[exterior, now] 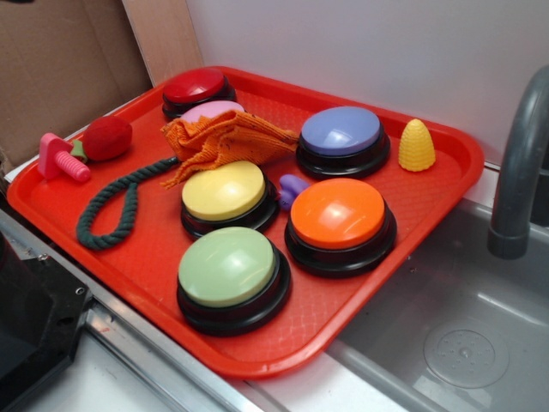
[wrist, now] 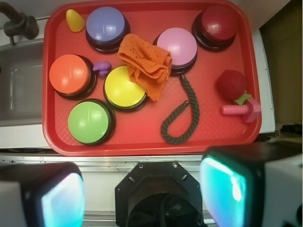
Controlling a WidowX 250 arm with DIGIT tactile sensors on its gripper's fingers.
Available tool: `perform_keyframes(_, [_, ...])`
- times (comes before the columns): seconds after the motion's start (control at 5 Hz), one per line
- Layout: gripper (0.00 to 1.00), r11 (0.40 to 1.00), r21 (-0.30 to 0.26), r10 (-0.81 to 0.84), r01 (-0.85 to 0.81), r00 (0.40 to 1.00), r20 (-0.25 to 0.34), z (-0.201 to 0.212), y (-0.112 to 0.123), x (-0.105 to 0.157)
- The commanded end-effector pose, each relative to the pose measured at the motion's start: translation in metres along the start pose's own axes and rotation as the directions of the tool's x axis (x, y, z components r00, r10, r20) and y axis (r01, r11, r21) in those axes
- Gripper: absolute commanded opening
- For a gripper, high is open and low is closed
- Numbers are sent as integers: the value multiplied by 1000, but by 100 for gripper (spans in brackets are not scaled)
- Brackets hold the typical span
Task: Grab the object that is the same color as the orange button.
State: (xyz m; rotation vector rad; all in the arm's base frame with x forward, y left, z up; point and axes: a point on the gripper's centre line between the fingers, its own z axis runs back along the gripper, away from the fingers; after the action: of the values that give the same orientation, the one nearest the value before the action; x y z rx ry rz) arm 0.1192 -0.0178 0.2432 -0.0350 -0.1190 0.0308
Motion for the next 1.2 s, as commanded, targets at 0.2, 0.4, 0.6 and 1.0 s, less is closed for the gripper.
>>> perform_keyframes(0.2, [100, 986, 13, 164, -165, 985, 44, -15, 3, 25])
perform_keyframes(0.4, [100, 946, 7, 322, -323, 945, 67, -31, 10, 42])
perform_keyframes(0.6, [100, 861, -4, 507, -508, 859, 77, -53, 23, 62])
perform_keyframes(1.0, [100, 681, -80, 731, -728, 670, 126, -112, 45, 97])
